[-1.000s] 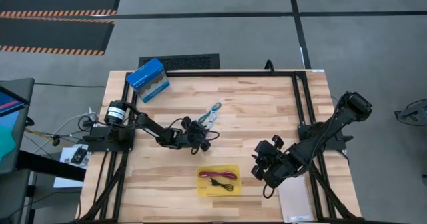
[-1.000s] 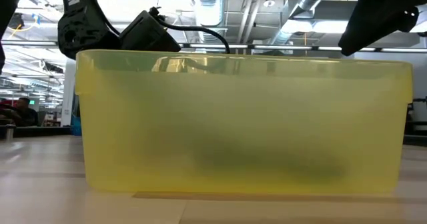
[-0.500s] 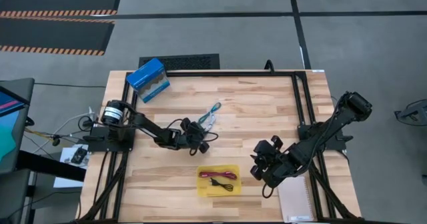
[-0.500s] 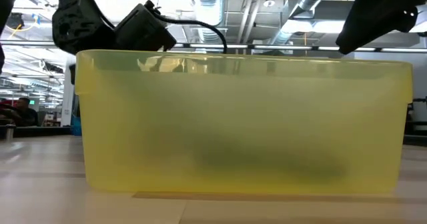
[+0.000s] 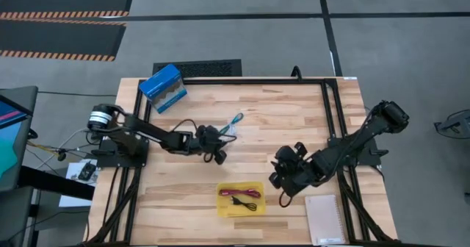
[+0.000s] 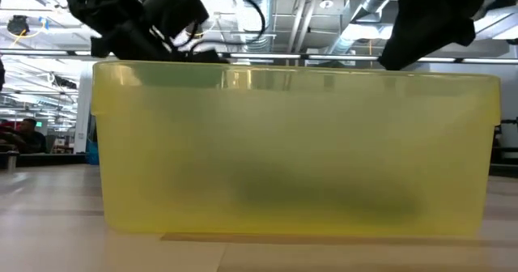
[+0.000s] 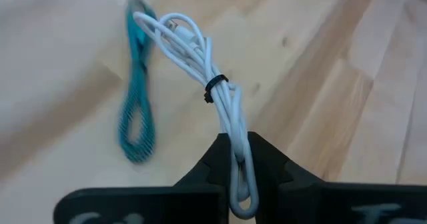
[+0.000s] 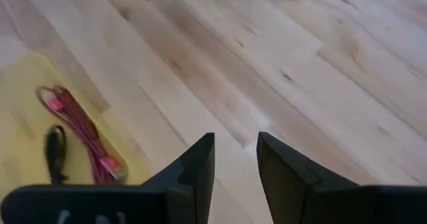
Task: Pick and place USB-C Cables
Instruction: Put the white charger cable into the yellow bin
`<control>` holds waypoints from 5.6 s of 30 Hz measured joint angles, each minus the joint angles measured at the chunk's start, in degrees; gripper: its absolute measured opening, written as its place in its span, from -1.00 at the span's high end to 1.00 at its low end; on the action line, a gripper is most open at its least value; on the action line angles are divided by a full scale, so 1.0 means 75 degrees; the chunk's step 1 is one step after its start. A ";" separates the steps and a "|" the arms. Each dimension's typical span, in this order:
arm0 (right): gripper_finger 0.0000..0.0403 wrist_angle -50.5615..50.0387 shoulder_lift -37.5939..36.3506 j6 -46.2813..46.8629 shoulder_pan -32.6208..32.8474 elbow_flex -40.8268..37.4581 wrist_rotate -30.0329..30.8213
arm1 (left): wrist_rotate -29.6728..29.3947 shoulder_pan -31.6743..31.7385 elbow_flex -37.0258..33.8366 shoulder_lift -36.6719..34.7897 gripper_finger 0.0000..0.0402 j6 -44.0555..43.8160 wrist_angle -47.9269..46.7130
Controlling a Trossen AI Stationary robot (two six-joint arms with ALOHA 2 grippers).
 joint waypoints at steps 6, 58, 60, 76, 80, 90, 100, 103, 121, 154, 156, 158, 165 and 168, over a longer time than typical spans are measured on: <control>0.28 -0.0367 0.0000 -0.0545 0.0022 -0.0017 0.1129 | -0.0512 0.0081 0.0006 -0.0735 0.98 0.1433 0.0543; -0.27 1.0557 0.0125 -0.6746 -0.0978 -0.0912 -0.1407 | -0.0804 -0.3354 -0.1000 0.0125 0.93 0.4736 1.0299; -0.27 1.0566 0.0125 -0.6780 -0.0994 -0.0912 -0.1405 | -0.0390 -0.3200 -0.0838 0.0125 0.92 0.4798 1.0258; -0.27 1.1298 0.0307 -0.7040 -0.1154 -0.0907 -0.1632 | 0.0014 -0.2847 -0.0507 0.0122 0.92 0.4839 0.9522; -0.27 1.2291 0.1068 -0.7244 -0.1240 -0.0798 -0.1891 | 0.0011 -0.2784 -0.0507 0.0122 0.92 0.4798 0.9465; -0.27 1.2472 0.1656 -0.7784 -0.1344 -0.0181 -0.1989 | -0.0015 -0.2875 -0.0509 0.0122 0.92 0.4769 0.9314; -0.23 1.1716 0.1174 -0.7765 -0.1261 -0.0181 -0.1785 | -0.0098 -0.2940 -0.0509 0.0122 0.92 0.4804 0.9291; -0.12 1.1695 0.1211 -0.7682 -0.1213 -0.0181 -0.1760 | -0.0223 -0.2940 -0.0510 0.0122 0.92 0.4804 0.9291; 0.86 1.1251 0.1221 -0.7197 -0.1245 -0.0175 -0.1367 | -0.0762 -0.2943 -0.0516 0.0122 0.89 0.4079 0.9043; 0.86 0.7294 0.0779 -0.4812 -0.0995 -0.0181 -0.1765 | -0.1012 -0.3290 -0.0513 -0.1942 0.27 0.1458 0.2435; 0.86 0.7308 0.0898 -0.4663 -0.0991 -0.0176 -0.2126 | -0.1098 -0.3287 -0.0513 -0.2052 0.29 0.1426 0.2271; 0.86 0.7041 0.1014 -0.4505 -0.0986 -0.0145 -0.2437 | -0.1141 -0.3290 -0.0513 -0.2148 0.30 0.1426 0.2138; 0.86 0.4754 0.1785 -0.4561 -0.0998 0.1214 -0.3090 | -0.1407 -0.3290 -0.0513 -0.2616 0.31 0.1353 0.1371; 0.86 0.3765 0.2213 -0.4957 -0.0995 0.1999 -0.3483 | -0.1517 -0.3287 -0.0513 -0.2780 0.31 0.1306 0.1109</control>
